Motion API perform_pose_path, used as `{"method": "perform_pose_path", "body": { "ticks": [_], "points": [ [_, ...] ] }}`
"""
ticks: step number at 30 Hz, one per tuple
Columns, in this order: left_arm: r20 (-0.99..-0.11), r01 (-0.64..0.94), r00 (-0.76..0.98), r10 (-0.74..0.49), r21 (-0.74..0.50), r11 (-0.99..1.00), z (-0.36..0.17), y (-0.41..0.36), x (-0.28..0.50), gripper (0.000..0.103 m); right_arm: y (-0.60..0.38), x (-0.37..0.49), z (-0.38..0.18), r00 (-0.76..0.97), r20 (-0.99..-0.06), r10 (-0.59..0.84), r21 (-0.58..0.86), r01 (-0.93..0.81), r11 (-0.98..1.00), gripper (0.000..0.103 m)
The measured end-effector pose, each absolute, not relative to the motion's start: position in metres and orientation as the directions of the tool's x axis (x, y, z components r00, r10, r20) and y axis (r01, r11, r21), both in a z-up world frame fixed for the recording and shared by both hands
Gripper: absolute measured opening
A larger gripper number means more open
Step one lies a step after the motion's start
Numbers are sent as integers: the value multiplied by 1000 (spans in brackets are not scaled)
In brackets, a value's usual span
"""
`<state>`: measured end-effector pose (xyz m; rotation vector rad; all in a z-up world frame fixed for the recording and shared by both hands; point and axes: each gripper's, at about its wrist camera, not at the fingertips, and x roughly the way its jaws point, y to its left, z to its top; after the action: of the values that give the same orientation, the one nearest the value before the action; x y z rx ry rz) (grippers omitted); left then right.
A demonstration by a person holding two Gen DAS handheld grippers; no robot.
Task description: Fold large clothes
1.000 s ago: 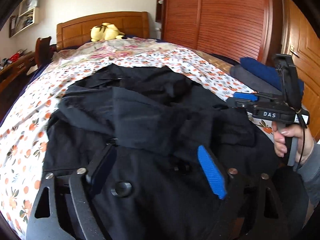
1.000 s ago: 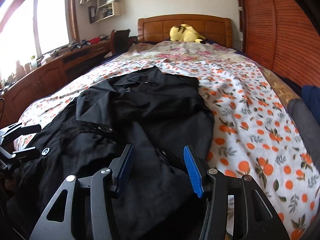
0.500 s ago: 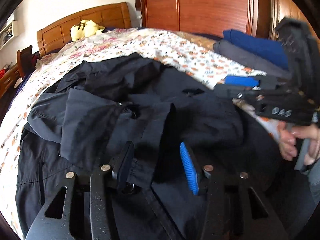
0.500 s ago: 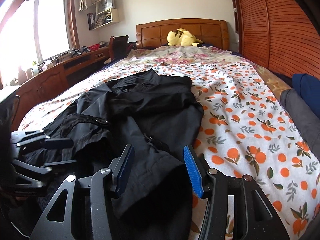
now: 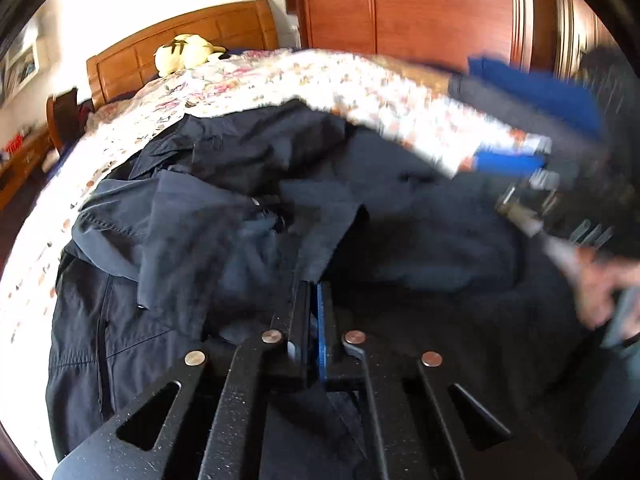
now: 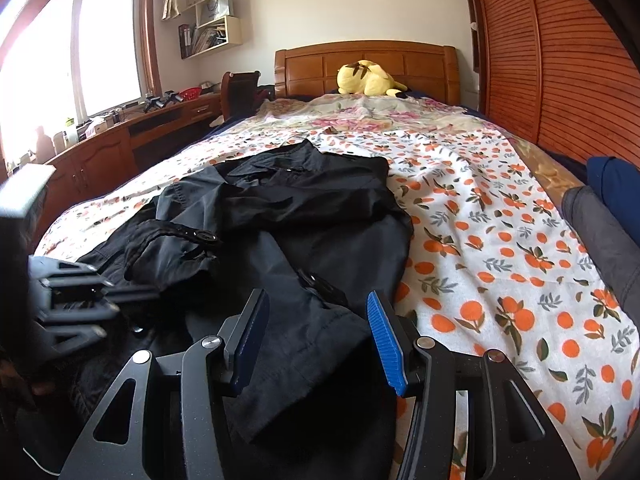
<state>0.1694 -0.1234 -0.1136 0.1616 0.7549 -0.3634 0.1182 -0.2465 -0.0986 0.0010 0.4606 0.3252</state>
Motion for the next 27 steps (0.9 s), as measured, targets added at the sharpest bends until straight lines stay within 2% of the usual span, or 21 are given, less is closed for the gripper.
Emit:
{"method": "perform_pose_path", "body": {
  "ticks": [3, 8, 14, 17, 27],
  "points": [
    [-633, 339, 729, -260, 4, 941, -86, -104, 160, 3, -242, 122, -98, 842, -437, 317, 72, -319, 945, 53],
    [-570, 249, 803, -173, 58, 967, -61, -66, 153, 3, -234, 128, -98, 837, -441, 323, 61, -331, 942, 53],
    [-573, 128, 817, -72, 57, 990, -67, -14, 154, 2, -228, 128, -97, 854, -422, 303, 35, -319, 947, 53],
    [-572, 53, 820, 29, 127, 991, -79, 6, 156, 2, -228, 127, -95, 861, -404, 310, 43, -321, 946, 53],
    [-630, -69, 767, 125, 113, 991, -109, 62, 166, 2, -218, 131, -99, 866, -401, 298, 19, -317, 948, 53]
  ]
}}
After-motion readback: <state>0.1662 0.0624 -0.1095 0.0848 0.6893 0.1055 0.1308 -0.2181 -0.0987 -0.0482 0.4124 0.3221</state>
